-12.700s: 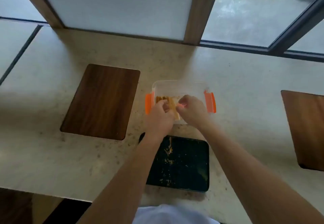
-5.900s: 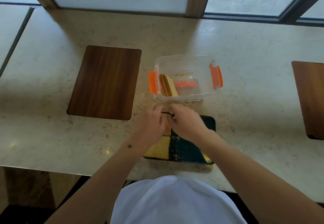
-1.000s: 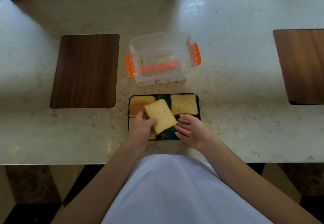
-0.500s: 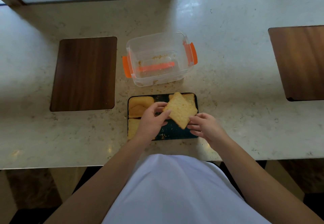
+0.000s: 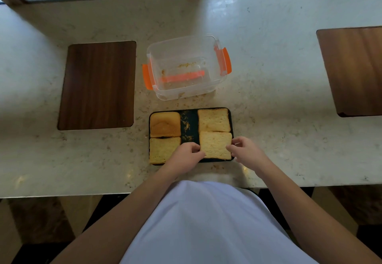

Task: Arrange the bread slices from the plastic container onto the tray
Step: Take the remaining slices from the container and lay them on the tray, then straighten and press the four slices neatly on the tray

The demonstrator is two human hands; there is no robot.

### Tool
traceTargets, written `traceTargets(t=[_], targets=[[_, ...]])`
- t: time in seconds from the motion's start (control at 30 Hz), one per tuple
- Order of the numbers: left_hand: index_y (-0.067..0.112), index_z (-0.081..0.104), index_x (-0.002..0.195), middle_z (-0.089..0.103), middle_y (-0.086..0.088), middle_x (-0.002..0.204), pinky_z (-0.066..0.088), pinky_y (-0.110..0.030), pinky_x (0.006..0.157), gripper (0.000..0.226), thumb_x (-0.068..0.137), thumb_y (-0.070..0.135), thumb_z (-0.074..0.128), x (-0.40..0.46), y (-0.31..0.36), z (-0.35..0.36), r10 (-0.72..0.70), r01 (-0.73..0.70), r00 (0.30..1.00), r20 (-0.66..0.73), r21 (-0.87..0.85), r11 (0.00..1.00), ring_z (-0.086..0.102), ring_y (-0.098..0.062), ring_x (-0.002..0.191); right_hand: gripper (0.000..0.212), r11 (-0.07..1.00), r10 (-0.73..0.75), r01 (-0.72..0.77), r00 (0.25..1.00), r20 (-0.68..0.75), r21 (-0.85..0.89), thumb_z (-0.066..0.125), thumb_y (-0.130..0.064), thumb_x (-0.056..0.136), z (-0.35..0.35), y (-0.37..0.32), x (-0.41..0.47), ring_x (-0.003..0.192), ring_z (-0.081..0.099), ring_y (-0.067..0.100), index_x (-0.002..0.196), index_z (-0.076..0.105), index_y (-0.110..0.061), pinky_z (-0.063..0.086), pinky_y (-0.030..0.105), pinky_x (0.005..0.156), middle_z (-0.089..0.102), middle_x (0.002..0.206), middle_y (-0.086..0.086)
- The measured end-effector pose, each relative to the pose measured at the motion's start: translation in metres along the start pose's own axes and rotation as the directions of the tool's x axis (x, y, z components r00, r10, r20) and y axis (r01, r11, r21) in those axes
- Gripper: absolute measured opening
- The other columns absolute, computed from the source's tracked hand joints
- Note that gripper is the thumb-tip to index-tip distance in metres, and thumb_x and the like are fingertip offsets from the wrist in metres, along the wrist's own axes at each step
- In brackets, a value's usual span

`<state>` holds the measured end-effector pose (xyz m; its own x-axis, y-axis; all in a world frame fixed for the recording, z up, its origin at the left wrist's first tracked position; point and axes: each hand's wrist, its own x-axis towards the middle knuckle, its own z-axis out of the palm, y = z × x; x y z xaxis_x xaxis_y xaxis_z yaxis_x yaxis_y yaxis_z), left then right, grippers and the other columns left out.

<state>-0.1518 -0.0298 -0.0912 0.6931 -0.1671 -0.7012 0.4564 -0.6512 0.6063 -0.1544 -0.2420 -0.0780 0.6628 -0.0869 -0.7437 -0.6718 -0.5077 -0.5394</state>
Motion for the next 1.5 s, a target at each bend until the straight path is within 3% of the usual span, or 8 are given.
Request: traceTargets(t=[0.33, 0.53, 0.67, 0.83, 1.07, 1.3, 1.4, 1.5], targets=[[0.023, 0.065, 0.092, 0.073, -0.008, 0.101, 0.057, -0.047, 0.084, 0.018, 0.092, 0.039, 0.056, 0.006, 0.004, 0.004, -0.030, 0.025, 0.999, 0.037, 0.132, 0.991, 0.068, -0.021, 0.089, 0.053, 0.978, -0.057, 0.049, 0.998, -0.035, -0.201, 0.058, -0.039, 0.095, 0.009, 0.004, 0.005, 0.083, 0.058, 0.004, 0.141, 0.048, -0.014, 0.047, 0.027, 0.064, 0.058, 0.092, -0.011], [0.015, 0.040, 0.145, 0.060, 0.004, 0.098, 0.056, -0.032, 0.068, 0.058, 0.092, 0.031, 0.057, 0.010, 0.008, 0.003, -0.034, 0.038, 0.993, -0.110, 0.027, 0.999, 0.064, -0.015, 0.083, 0.045, 0.919, -0.161, 0.106, 0.980, -0.114, -0.380, 0.055, -0.034, 0.092, 0.009, -0.004, 0.006, 0.083, 0.059, 0.015, 0.132, 0.053, -0.014, 0.052, 0.035, 0.067, 0.059, 0.099, -0.004], [0.017, 0.039, 0.148, 0.049, -0.006, 0.134, 0.050, -0.032, 0.083, 0.056, 0.095, 0.025, 0.053, 0.012, 0.010, -0.003, 0.147, -0.119, 0.968, -0.202, 0.144, 0.982, 0.058, -0.012, 0.097, 0.046, 0.846, -0.317, 0.222, 0.941, -0.122, -0.484, 0.051, -0.031, 0.096, 0.010, -0.014, 0.010, 0.100, 0.058, 0.019, 0.139, 0.050, -0.016, 0.049, 0.035, 0.072, 0.055, 0.130, 0.004], [0.016, 0.045, 0.142, 0.053, -0.009, 0.124, 0.052, -0.038, 0.084, 0.049, 0.094, 0.018, 0.050, 0.014, 0.016, 0.001, 0.335, -0.244, 0.933, -0.132, 0.453, 0.858, 0.054, -0.024, 0.106, 0.036, 0.675, -0.424, 0.298, 0.905, -0.024, -0.675, 0.054, -0.027, 0.095, 0.013, -0.018, 0.017, 0.114, 0.049, 0.025, 0.129, 0.056, -0.015, 0.049, 0.035, 0.080, 0.055, 0.123, 0.008], [0.011, 0.051, 0.133, 0.054, -0.008, 0.118, 0.051, -0.037, 0.082, 0.041, 0.092, 0.018, 0.049, 0.015, 0.015, 0.006, 0.327, -0.229, 0.940, -0.096, 0.531, 0.816, 0.052, -0.024, 0.107, 0.033, 0.649, -0.436, 0.311, 0.900, -0.005, -0.694, 0.055, -0.029, 0.095, 0.015, -0.014, 0.022, 0.113, 0.049, 0.024, 0.126, 0.057, -0.017, 0.041, 0.031, 0.075, 0.055, 0.123, 0.007], [0.013, 0.050, 0.132, 0.053, -0.007, 0.117, 0.054, -0.037, 0.080, 0.039, 0.093, 0.017, 0.049, 0.016, 0.015, 0.007, 0.320, -0.225, 0.944, -0.076, 0.560, 0.797, 0.055, -0.021, 0.098, 0.035, 0.642, -0.438, 0.330, 0.899, 0.022, -0.692, 0.055, -0.028, 0.096, 0.016, -0.012, 0.020, 0.113, 0.049, 0.026, 0.128, 0.057, -0.013, 0.049, 0.036, 0.087, 0.055, 0.124, 0.009], [0.013, 0.049, 0.133, 0.053, -0.006, 0.118, 0.054, -0.037, 0.074, 0.040, 0.094, 0.019, 0.049, 0.015, 0.015, 0.004, 0.322, -0.235, 0.943, -0.089, 0.508, 0.829, 0.057, -0.019, 0.092, 0.035, 0.652, -0.436, 0.322, 0.900, 0.009, -0.687, 0.055, -0.029, 0.096, 0.017, -0.014, 0.020, 0.113, 0.050, 0.025, 0.128, 0.057, -0.014, 0.046, 0.033, 0.082, 0.055, 0.124, 0.008], [0.015, 0.048, 0.136, 0.058, -0.001, 0.113, 0.050, -0.027, 0.069, 0.043, 0.093, 0.018, 0.052, 0.011, 0.008, -0.014, 0.313, -0.228, 0.915, -0.255, 0.313, 0.922, 0.058, -0.010, 0.087, 0.035, 0.739, -0.457, 0.359, 0.889, -0.033, -0.570, 0.055, -0.028, 0.096, 0.020, -0.027, 0.020, 0.111, 0.054, 0.021, 0.128, 0.059, -0.015, 0.049, 0.031, 0.081, 0.056, 0.123, 0.004]])
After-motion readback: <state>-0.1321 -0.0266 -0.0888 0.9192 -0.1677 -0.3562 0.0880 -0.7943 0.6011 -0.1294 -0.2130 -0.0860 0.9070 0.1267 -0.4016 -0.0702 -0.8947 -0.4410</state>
